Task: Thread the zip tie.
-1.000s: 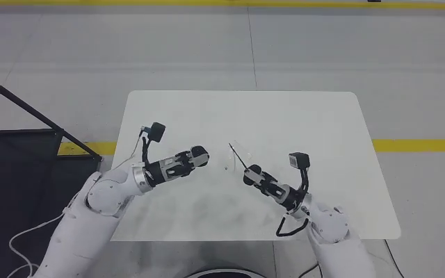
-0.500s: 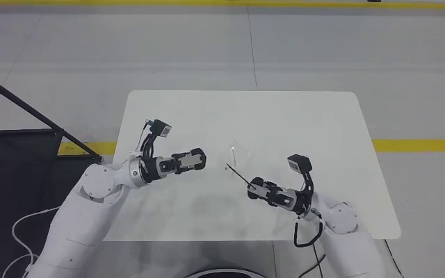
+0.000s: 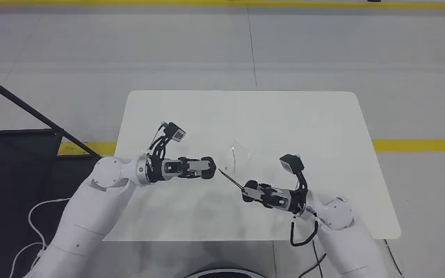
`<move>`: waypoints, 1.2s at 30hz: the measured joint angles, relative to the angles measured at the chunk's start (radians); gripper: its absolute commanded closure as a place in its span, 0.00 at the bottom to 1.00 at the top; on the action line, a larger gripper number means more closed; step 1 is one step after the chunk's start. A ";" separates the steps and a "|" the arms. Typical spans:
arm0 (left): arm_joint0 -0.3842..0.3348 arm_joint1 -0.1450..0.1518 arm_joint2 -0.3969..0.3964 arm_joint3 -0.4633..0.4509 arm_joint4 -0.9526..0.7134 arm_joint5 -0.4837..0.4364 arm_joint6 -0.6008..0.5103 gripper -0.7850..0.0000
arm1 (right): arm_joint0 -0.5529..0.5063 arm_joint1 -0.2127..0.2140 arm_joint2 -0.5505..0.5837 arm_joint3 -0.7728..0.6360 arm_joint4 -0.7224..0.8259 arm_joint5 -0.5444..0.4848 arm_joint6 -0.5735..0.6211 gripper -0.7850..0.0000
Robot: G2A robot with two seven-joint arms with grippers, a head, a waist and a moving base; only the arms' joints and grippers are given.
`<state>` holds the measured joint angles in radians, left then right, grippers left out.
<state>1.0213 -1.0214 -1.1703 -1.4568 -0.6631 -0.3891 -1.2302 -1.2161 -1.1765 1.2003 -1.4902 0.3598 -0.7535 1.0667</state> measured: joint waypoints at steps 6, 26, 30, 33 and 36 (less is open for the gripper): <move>-0.026 -0.009 0.024 0.032 -0.031 -0.009 -0.040 0.59 | 0.017 0.021 -0.032 0.015 0.015 -0.018 -0.018 1.00; -0.043 -0.025 0.049 0.040 -0.032 -0.015 -0.055 0.74 | 0.058 0.073 -0.121 0.037 0.040 -0.064 -0.064 1.00; -0.041 -0.026 0.046 0.035 -0.034 -0.013 -0.062 0.75 | 0.066 0.080 -0.135 0.042 0.045 -0.072 -0.072 1.00; -0.040 -0.026 0.045 0.033 -0.032 -0.011 -0.064 0.76 | 0.072 0.083 -0.144 0.048 0.047 -0.077 -0.077 1.00; -0.039 -0.027 0.045 0.032 -0.031 -0.010 -0.068 0.77 | 0.076 0.087 -0.152 0.051 0.049 -0.082 -0.082 1.00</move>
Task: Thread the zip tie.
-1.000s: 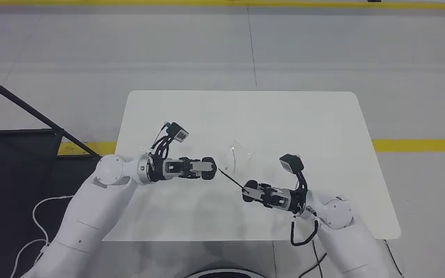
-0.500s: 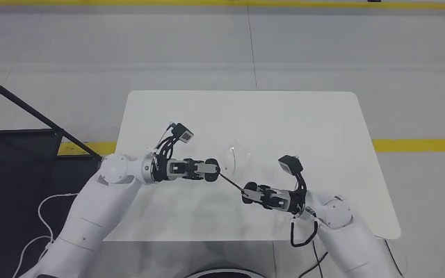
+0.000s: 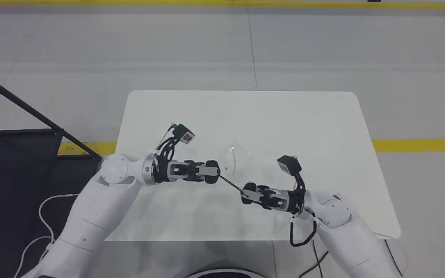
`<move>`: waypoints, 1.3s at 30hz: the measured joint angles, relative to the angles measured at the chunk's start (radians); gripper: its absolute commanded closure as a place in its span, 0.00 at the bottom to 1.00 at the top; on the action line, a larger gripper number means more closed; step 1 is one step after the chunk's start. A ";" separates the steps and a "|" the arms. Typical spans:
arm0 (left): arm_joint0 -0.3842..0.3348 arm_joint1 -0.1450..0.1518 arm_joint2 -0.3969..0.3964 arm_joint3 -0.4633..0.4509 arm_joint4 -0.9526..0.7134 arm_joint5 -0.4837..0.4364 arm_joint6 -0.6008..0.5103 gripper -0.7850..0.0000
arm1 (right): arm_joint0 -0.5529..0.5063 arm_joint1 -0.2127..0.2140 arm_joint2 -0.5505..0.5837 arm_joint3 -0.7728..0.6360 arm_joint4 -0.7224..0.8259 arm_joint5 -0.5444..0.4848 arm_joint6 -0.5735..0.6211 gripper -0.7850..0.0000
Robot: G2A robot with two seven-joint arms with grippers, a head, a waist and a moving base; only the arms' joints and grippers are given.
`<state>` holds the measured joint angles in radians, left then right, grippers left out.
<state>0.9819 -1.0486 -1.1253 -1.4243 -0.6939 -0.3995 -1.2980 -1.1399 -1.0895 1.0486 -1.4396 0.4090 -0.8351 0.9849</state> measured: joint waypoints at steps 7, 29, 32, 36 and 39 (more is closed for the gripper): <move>0.001 -0.003 0.000 0.004 0.003 -0.001 -0.005 0.80 | 0.006 0.008 -0.013 0.008 0.014 -0.008 -0.008 1.00; -0.004 -0.008 -0.007 0.018 0.004 -0.002 -0.022 1.00 | 0.014 0.027 -0.030 0.003 0.045 -0.028 -0.027 1.00; -0.004 -0.009 -0.008 0.026 0.006 0.000 -0.023 1.00 | 0.006 0.033 -0.030 -0.006 0.060 -0.041 -0.041 1.00; -0.004 -0.009 -0.011 0.040 0.006 -0.001 -0.025 1.00 | 0.002 0.041 -0.036 -0.016 0.087 -0.050 -0.050 1.00; -0.001 -0.009 -0.020 0.048 0.001 -0.005 -0.026 1.00 | 0.002 0.049 -0.041 -0.021 0.108 -0.056 -0.056 1.00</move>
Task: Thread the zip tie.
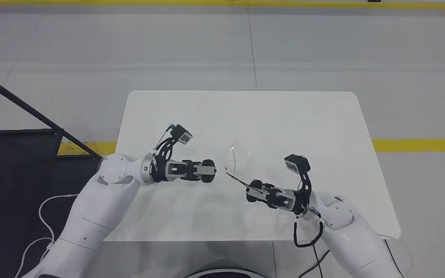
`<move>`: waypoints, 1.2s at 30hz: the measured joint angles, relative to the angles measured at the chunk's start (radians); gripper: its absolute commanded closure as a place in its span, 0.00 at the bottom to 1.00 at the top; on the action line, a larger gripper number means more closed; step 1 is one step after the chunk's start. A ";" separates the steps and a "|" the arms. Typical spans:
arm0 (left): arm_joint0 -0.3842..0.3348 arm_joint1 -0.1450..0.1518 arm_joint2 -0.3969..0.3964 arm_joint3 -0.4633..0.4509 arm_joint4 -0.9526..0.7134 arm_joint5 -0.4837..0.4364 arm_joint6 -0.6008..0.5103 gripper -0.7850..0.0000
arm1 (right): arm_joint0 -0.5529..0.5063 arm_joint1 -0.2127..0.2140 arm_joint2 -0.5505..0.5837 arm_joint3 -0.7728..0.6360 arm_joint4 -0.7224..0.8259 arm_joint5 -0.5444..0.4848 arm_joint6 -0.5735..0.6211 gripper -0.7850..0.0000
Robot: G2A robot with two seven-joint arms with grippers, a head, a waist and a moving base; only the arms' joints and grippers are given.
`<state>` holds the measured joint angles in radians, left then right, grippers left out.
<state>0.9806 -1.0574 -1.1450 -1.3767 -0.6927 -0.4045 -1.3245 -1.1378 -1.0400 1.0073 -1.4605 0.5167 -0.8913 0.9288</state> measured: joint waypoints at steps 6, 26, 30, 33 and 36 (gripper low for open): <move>0.007 0.003 -0.020 0.009 -0.008 -0.003 -0.007 1.00 | 0.001 0.020 -0.016 -0.016 0.039 -0.014 -0.014 1.00; -0.005 -0.009 -0.002 -0.005 -0.076 0.007 -0.072 0.66 | 0.091 0.053 -0.147 0.019 0.028 -0.003 -0.003 1.00; -0.010 -0.013 0.006 -0.005 -0.074 0.006 -0.079 0.70 | 0.106 0.056 -0.168 0.029 0.034 -0.009 -0.008 1.00; -0.012 -0.014 0.011 -0.007 -0.071 0.003 -0.091 0.73 | 0.115 0.059 -0.179 0.035 0.037 -0.013 -0.013 1.00; -0.013 -0.015 0.012 -0.007 -0.071 0.001 -0.093 0.73 | 0.121 0.061 -0.190 0.039 0.043 -0.018 -0.018 1.00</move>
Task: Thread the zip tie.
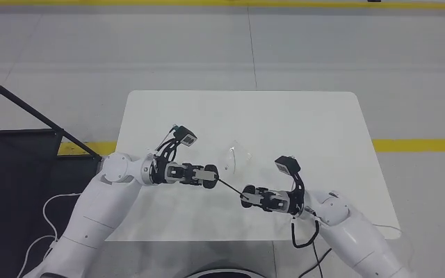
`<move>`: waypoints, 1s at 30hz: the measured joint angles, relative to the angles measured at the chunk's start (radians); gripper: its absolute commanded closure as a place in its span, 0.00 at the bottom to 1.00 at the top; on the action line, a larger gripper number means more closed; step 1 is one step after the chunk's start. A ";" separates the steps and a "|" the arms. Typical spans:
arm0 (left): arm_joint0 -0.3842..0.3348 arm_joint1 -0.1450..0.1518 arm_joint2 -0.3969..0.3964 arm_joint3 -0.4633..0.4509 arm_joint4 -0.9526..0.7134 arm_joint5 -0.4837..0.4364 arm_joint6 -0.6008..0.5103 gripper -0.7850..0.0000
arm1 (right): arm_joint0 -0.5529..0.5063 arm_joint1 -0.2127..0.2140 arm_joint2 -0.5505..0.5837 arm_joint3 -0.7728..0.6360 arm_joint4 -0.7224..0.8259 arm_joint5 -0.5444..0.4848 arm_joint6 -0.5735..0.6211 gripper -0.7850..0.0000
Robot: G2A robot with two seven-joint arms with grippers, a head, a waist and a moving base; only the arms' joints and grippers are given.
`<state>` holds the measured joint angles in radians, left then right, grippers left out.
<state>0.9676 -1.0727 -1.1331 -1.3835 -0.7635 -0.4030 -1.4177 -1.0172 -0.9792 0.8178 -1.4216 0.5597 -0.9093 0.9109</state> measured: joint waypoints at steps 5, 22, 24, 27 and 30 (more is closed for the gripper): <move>0.000 -0.001 0.002 -0.003 0.006 0.001 0.000 0.76 | 0.011 0.005 -0.016 0.007 0.002 -0.007 -0.007 1.00; -0.001 -0.005 0.002 -0.003 0.013 0.005 -0.004 1.00 | 0.041 0.014 -0.062 0.018 0.011 -0.025 -0.025 1.00; -0.001 -0.005 0.002 -0.002 0.014 0.005 -0.005 1.00 | 0.043 0.015 -0.066 0.020 0.013 -0.027 -0.027 1.00; -0.002 -0.006 0.002 -0.003 0.016 0.008 -0.007 1.00 | 0.046 0.016 -0.071 0.021 0.014 -0.030 -0.030 1.00; -0.002 -0.006 0.002 0.000 0.019 0.007 -0.006 1.00 | 0.048 0.018 -0.073 0.020 0.018 -0.036 -0.036 1.00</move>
<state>0.9654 -1.0791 -1.1310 -1.3836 -0.7444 -0.3963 -1.4237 -0.9696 -0.9609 0.7445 -1.4020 0.5780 -0.9450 0.8751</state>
